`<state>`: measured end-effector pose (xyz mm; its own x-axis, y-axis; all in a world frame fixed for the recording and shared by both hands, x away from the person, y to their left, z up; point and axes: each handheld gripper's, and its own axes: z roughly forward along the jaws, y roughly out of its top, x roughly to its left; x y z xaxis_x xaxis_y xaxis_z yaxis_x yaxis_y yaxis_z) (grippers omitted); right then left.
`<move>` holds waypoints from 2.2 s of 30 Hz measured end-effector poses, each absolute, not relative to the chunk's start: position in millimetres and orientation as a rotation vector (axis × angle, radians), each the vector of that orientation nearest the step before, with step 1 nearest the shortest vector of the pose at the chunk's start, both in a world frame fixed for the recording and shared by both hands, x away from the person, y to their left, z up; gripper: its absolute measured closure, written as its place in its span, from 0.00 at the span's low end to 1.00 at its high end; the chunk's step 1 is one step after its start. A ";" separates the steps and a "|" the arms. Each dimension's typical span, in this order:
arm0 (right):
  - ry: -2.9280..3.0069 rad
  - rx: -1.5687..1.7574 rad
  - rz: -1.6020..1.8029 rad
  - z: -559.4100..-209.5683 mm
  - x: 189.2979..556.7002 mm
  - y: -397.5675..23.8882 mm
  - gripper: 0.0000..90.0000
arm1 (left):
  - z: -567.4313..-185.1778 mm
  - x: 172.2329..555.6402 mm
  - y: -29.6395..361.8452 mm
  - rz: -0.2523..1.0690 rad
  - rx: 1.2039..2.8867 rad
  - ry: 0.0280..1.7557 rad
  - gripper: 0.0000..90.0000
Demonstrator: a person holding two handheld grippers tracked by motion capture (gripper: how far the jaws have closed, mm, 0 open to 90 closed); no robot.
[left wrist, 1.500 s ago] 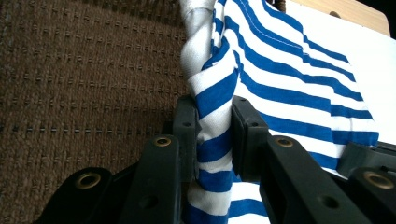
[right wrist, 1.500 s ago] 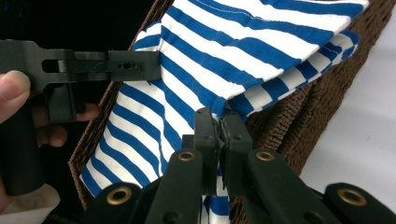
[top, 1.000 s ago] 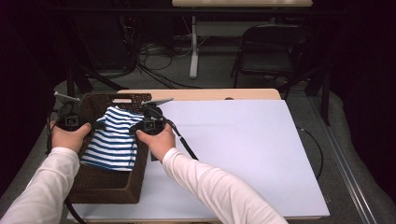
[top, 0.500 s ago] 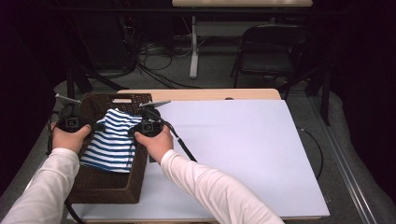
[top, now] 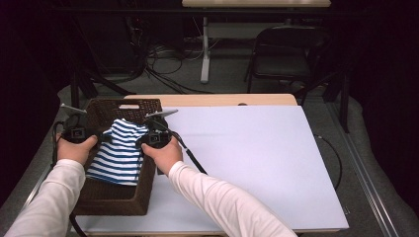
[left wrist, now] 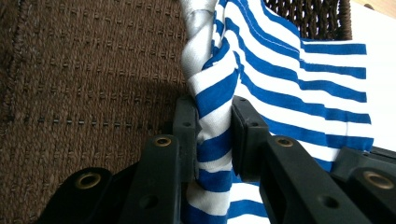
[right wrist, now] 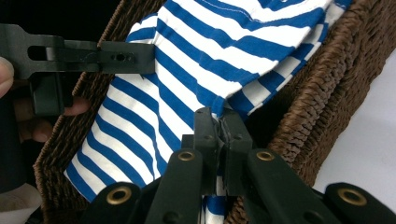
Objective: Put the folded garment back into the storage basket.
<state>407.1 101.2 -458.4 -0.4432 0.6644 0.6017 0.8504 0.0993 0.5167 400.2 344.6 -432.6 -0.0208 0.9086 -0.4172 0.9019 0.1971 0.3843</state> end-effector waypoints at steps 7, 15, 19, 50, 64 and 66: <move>-2.162 -1.523 -1.257 -461.8 407.3 101.9 0.97 | -435.0 400.4 345.4 0.009 1.688 1.901 0.82; -2.161 -1.518 -1.256 -463.6 407.3 102.4 0.97 | -435.9 400.7 345.7 0.005 1.687 1.904 0.82; -2.159 -1.517 -1.260 -463.6 406.9 102.9 0.97 | -435.2 400.8 346.2 0.009 1.694 1.901 0.82; -2.182 -1.494 -1.337 -455.9 401.7 103.6 0.61 | -441.8 401.5 347.6 0.125 1.663 1.953 0.49; -2.347 -1.384 -1.396 -441.6 393.5 94.6 0.39 | -436.3 399.5 331.2 0.244 1.750 1.847 0.43; -2.390 -1.374 -1.399 -439.4 391.5 92.8 0.37 | -433.7 398.9 328.2 0.243 1.757 1.847 0.43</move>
<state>391.5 92.8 -439.4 -0.6040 0.6641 0.4406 0.7094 0.1960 0.6770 398.9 328.2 -433.7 0.0282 0.9608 -0.2757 0.8566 0.1189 0.5020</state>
